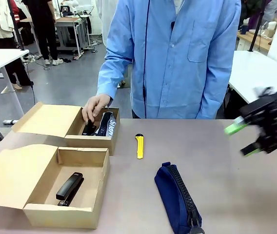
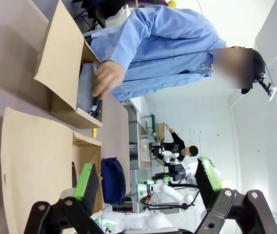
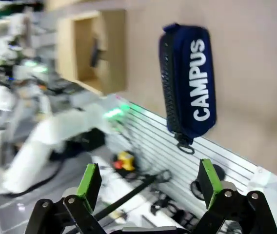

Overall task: Place items inside the box.
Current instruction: Pick up a Pencil pouch or Stapler and place it inside the Mailer Box closest to the robot.

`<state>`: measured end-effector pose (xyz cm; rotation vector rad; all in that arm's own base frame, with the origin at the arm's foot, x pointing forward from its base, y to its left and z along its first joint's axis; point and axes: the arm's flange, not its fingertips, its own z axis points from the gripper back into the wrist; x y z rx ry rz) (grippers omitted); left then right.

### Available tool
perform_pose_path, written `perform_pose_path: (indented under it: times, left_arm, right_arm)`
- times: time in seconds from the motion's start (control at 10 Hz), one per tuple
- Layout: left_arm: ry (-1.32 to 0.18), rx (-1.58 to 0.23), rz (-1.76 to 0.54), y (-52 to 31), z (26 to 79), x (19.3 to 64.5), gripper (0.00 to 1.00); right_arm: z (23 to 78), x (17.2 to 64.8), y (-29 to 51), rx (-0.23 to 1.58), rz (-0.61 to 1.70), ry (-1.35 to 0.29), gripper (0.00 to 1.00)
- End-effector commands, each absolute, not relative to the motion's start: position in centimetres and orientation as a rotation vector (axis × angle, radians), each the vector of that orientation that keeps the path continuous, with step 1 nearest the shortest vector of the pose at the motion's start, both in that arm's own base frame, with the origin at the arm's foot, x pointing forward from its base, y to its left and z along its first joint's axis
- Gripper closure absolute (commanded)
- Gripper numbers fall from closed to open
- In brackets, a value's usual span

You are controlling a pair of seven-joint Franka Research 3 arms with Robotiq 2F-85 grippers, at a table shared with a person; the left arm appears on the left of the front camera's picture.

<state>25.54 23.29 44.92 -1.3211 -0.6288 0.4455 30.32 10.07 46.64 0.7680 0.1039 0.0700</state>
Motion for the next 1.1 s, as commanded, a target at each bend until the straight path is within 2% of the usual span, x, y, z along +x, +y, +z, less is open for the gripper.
perform_pose_path:
  times: [0.0,0.1,0.2,0.4,0.5,0.7,1.0]
  left_arm:
    - [-0.659,-1.337,0.432,23.2,45.0,25.6,0.00]
    - [-0.659,-1.337,0.432,23.2,45.0,25.6,0.00]
    - [-0.659,-1.337,0.432,23.2,45.0,25.6,0.00]
    - [-0.659,-1.337,0.432,23.2,45.0,25.6,0.00]
    - [-0.659,-1.337,0.432,23.2,45.0,25.6,0.00]
    - [-0.659,-1.337,0.432,23.2,45.0,25.6,0.00]
    - [-0.659,-1.337,0.432,23.2,45.0,25.6,0.00]
  right_arm:
    - [40.5,28.9,18.1,0.503,0.135,0.074,0.00]
    - [39.3,28.9,19.8,0.400,0.184,0.079,0.00]
    - [40.5,29.6,17.5,0.457,0.196,0.113,0.00]
    - [42.0,29.4,19.2,0.503,0.185,0.115,0.00]
    - [40.3,29.1,20.9,0.440,0.218,0.124,0.00]
    - [39.3,28.4,26.2,0.176,0.200,0.085,0.00]
    - [36.6,28.6,30.9,0.024,0.112,0.037,0.00]
